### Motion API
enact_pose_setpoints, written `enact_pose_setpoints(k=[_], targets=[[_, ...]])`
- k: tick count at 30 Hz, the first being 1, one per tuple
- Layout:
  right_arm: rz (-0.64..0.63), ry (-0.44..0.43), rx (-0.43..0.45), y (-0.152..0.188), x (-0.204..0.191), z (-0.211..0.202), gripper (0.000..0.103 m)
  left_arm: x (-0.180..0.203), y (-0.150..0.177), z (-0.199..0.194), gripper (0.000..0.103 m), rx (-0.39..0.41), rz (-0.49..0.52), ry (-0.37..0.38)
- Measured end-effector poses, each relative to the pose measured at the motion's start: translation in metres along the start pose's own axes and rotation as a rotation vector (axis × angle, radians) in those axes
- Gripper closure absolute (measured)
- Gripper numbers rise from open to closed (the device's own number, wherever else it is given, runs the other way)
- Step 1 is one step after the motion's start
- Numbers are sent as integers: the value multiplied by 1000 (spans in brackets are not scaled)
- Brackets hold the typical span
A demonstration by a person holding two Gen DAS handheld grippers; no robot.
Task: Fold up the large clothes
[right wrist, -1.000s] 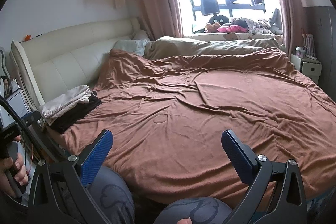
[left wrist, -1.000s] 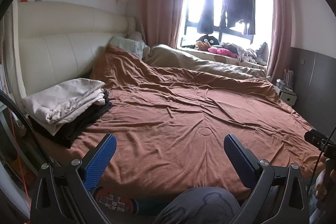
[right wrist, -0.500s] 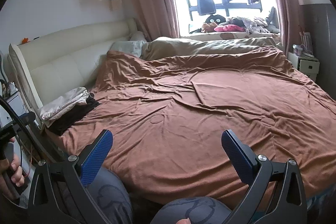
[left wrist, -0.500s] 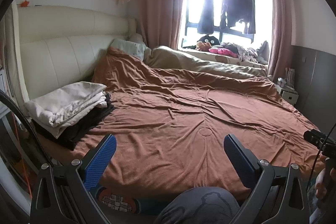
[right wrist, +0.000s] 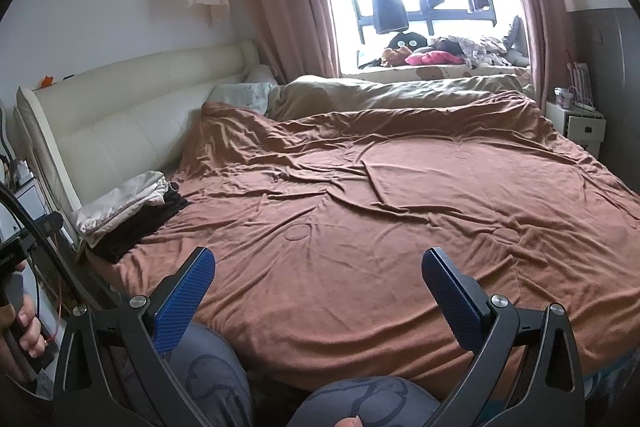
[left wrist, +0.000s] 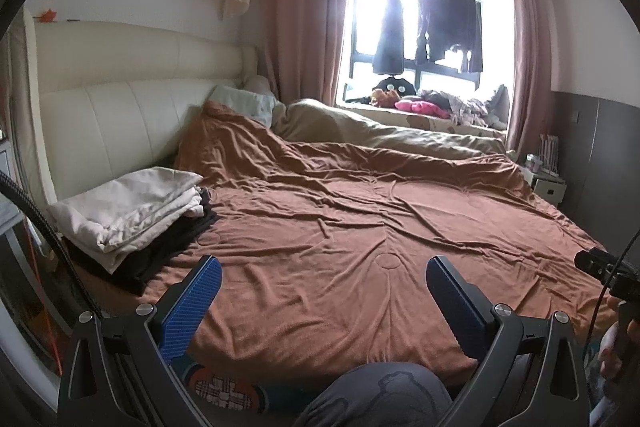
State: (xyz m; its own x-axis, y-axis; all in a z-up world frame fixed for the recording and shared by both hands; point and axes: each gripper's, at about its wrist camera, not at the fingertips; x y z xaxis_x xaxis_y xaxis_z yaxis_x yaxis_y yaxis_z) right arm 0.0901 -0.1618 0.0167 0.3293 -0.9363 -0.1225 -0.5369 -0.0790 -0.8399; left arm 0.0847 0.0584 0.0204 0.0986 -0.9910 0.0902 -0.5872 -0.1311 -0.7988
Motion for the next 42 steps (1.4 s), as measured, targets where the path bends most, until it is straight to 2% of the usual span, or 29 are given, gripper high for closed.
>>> enact_pose_setpoints(k=[42], targets=[[3, -6, 11, -1, -9, -6, 0, 2, 7, -15, 0, 23, 2, 24]])
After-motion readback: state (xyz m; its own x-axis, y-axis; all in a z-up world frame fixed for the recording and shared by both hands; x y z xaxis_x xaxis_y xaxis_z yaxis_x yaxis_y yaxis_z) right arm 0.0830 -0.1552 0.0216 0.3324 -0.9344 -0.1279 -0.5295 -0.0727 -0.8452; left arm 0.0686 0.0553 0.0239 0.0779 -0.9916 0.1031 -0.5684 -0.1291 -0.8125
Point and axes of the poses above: each gripper's, at about its wrist camera, not at the fingertips, and z roughly the way its jaws point, x to its right, y to its underside, and after that the axes turned 15 degrees about -x, right-handed
